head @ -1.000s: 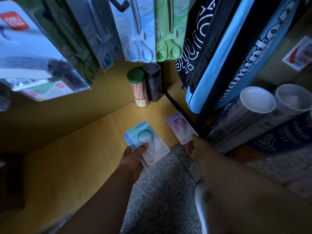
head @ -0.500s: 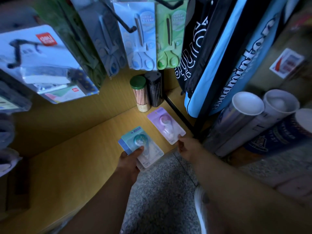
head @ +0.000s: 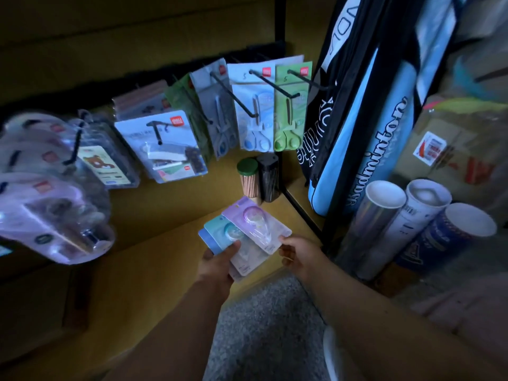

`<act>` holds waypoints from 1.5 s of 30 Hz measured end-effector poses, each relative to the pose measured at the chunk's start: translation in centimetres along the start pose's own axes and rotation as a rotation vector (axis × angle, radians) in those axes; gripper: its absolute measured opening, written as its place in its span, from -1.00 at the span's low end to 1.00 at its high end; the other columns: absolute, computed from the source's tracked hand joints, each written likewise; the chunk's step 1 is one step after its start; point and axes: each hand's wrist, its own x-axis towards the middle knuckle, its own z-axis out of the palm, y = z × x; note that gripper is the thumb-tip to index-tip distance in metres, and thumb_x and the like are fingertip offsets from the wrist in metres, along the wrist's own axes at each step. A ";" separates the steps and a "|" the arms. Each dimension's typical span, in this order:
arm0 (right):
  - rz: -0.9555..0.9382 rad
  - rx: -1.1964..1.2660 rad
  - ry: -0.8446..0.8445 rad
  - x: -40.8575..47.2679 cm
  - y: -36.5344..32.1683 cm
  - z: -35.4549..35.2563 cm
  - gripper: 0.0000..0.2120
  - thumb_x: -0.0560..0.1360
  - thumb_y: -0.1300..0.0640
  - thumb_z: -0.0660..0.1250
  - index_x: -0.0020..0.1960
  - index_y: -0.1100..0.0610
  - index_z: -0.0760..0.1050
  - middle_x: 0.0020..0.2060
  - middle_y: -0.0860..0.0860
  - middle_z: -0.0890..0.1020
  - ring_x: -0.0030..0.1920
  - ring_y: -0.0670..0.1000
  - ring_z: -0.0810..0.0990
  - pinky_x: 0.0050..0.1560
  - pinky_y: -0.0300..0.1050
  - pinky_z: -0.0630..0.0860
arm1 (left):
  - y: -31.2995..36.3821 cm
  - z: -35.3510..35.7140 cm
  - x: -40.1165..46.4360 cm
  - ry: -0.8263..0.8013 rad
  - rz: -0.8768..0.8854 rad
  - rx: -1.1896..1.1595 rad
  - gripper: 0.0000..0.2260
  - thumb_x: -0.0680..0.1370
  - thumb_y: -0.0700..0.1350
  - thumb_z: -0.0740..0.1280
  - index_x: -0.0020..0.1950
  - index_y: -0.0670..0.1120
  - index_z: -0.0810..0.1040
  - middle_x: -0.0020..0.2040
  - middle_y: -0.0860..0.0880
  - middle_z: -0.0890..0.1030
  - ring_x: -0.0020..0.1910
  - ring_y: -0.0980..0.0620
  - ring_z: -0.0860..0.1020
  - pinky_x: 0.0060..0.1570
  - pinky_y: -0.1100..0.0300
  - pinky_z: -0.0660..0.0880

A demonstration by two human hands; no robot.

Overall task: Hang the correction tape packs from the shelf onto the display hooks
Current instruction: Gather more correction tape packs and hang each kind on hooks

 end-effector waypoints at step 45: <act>-0.709 -0.193 -0.264 -21.1 -11.4 5.8 -0.74 0.39 0.07 0.49 -0.03 0.23 0.59 -0.10 0.18 0.67 -0.03 0.22 0.65 0.16 0.19 0.50 | 12.1 6.3 -20.0 -0.313 0.464 0.091 -0.46 0.39 -0.10 0.49 0.34 -0.15 0.46 0.11 -0.20 0.69 -0.07 -0.19 0.71 -0.01 -0.27 0.58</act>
